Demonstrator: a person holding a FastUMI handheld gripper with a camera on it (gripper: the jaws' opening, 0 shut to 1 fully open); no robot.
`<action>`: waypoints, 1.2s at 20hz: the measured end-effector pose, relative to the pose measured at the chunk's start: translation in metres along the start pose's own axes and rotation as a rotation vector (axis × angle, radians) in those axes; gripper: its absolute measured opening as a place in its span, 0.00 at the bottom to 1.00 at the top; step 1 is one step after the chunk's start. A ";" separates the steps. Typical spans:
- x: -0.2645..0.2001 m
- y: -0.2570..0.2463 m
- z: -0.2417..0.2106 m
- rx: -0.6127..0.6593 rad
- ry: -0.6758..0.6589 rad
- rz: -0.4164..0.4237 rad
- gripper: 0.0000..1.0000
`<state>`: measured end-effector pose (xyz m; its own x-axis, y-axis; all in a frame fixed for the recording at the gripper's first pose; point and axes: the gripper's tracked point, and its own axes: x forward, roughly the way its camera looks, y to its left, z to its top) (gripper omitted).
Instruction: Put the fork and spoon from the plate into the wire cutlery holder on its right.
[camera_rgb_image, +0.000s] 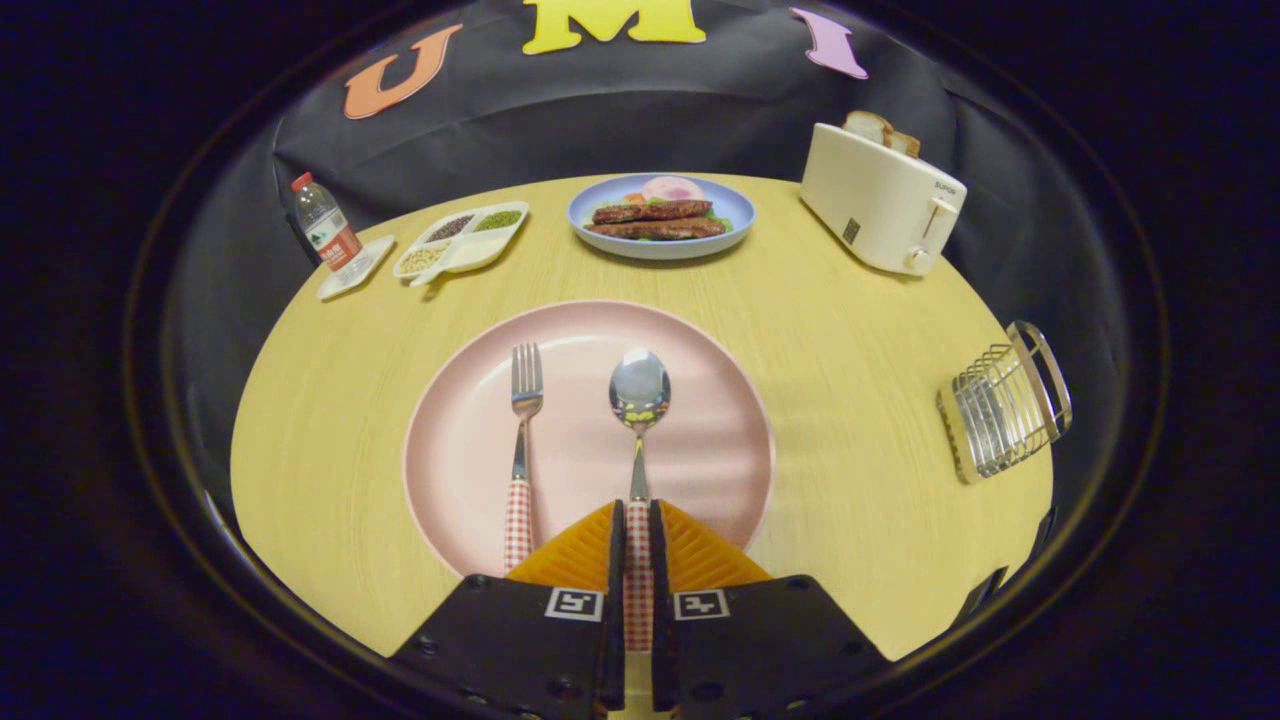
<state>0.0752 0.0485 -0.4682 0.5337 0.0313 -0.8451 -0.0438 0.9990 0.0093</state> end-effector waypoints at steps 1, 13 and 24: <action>0.000 -0.003 0.001 0.001 0.001 -0.015 0.11; -0.095 -0.045 0.047 -0.116 -0.104 0.007 0.02; -0.154 -0.174 0.071 -0.071 -0.107 -0.019 0.02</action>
<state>0.0604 -0.1282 -0.3021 0.6219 0.0198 -0.7828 -0.0907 0.9948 -0.0469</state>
